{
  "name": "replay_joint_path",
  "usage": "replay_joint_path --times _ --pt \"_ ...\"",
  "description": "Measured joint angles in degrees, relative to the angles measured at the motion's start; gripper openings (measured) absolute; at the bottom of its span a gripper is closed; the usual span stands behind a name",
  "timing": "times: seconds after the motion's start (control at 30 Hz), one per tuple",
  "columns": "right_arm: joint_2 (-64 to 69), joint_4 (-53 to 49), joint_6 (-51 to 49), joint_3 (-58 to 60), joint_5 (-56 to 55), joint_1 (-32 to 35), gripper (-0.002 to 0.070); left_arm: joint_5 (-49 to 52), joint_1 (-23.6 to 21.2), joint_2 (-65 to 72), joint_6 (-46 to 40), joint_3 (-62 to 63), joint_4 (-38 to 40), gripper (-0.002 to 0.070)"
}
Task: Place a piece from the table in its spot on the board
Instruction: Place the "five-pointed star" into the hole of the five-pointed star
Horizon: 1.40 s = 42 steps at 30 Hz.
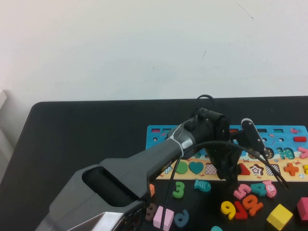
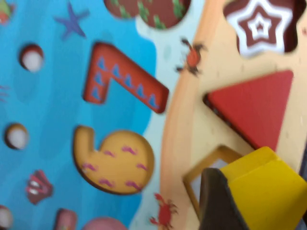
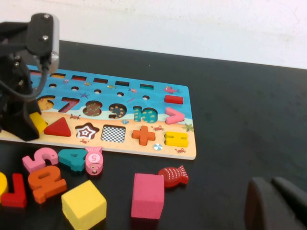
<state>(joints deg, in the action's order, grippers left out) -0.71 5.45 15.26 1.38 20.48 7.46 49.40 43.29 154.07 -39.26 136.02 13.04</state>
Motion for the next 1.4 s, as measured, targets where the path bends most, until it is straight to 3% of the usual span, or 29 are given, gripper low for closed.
replay_joint_path --times 0.77,1.07,1.4 --pt "0.00 0.00 0.00 0.00 0.00 0.00 0.0019 -2.36 0.00 0.45 -0.44 0.00 -1.65 0.0322" --pt "0.00 0.00 0.00 0.00 0.00 0.00 0.0019 -2.49 0.00 0.45 -0.03 0.00 -2.35 0.0377" --pt "0.00 0.00 0.00 0.00 0.00 0.00 0.0019 -2.49 0.00 0.45 0.47 0.00 -2.73 0.0384"
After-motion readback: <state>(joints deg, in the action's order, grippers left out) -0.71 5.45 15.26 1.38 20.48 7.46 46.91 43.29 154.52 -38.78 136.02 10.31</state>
